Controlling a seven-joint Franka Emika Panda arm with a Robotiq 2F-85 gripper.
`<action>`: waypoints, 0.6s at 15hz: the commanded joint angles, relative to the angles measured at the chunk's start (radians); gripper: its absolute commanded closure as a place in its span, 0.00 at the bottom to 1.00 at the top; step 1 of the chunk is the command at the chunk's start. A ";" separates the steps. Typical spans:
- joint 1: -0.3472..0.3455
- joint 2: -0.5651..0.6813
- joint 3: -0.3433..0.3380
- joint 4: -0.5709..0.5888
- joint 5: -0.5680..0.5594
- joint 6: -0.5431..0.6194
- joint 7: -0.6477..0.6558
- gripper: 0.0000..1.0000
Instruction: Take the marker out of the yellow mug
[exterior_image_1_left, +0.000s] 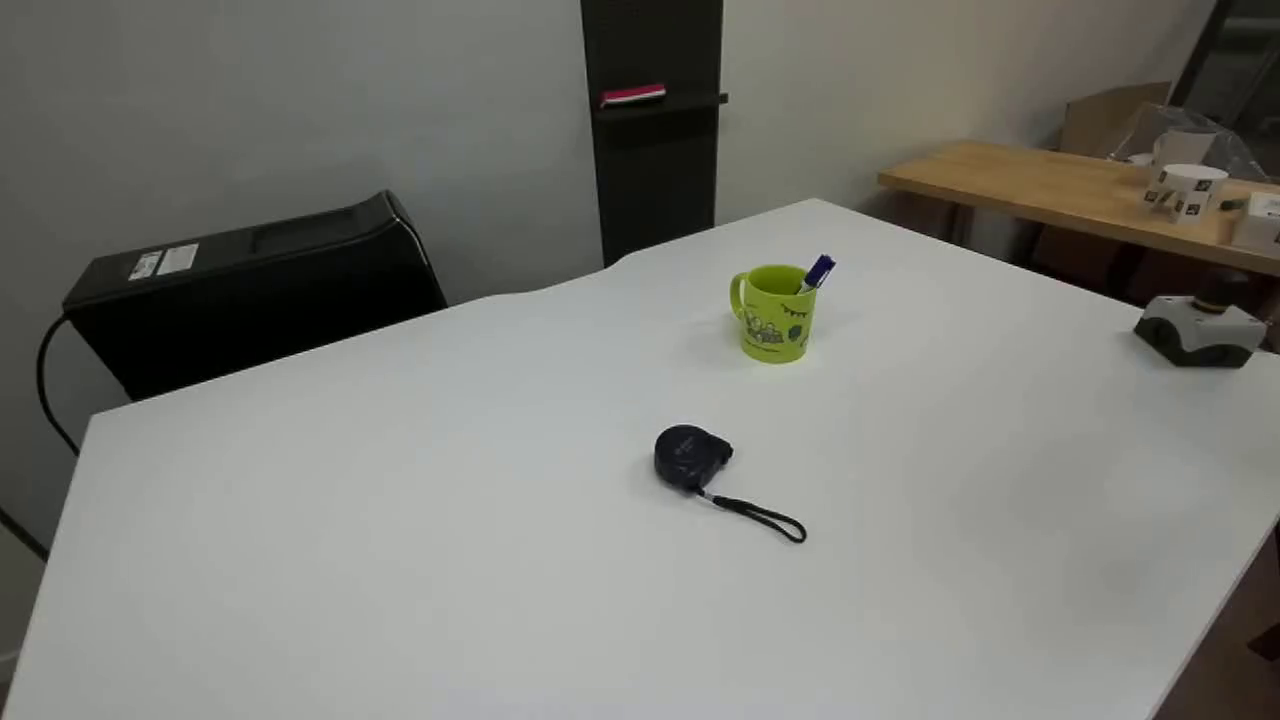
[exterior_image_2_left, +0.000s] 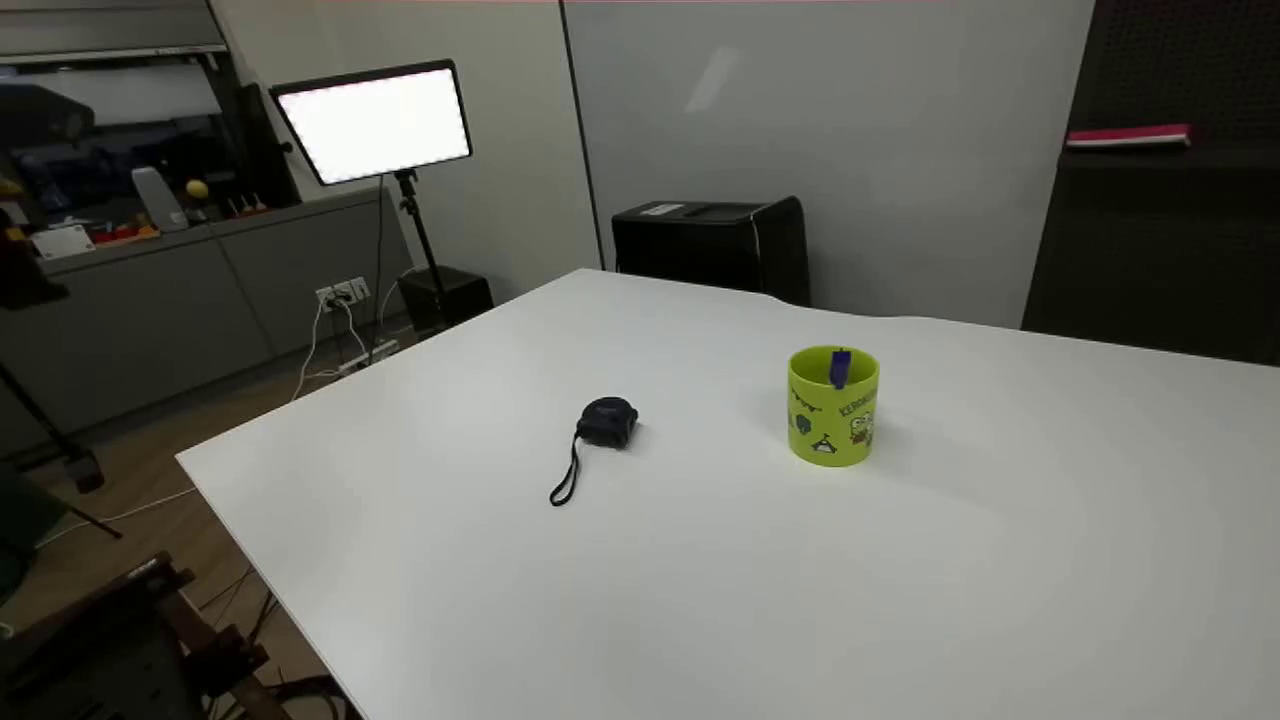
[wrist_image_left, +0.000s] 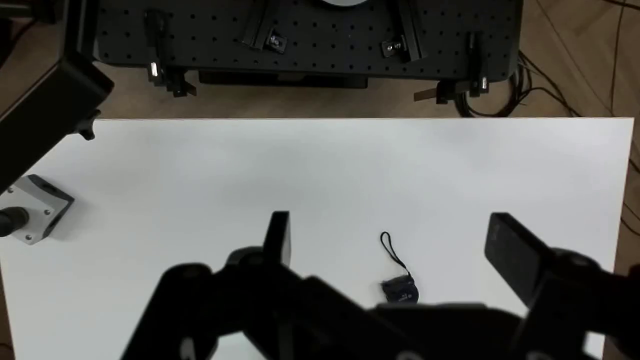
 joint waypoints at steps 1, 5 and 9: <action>-0.011 0.003 0.007 0.003 0.004 -0.002 -0.005 0.00; -0.001 0.001 0.008 -0.007 -0.010 0.017 -0.040 0.00; 0.018 0.066 -0.019 0.010 -0.012 0.071 -0.157 0.00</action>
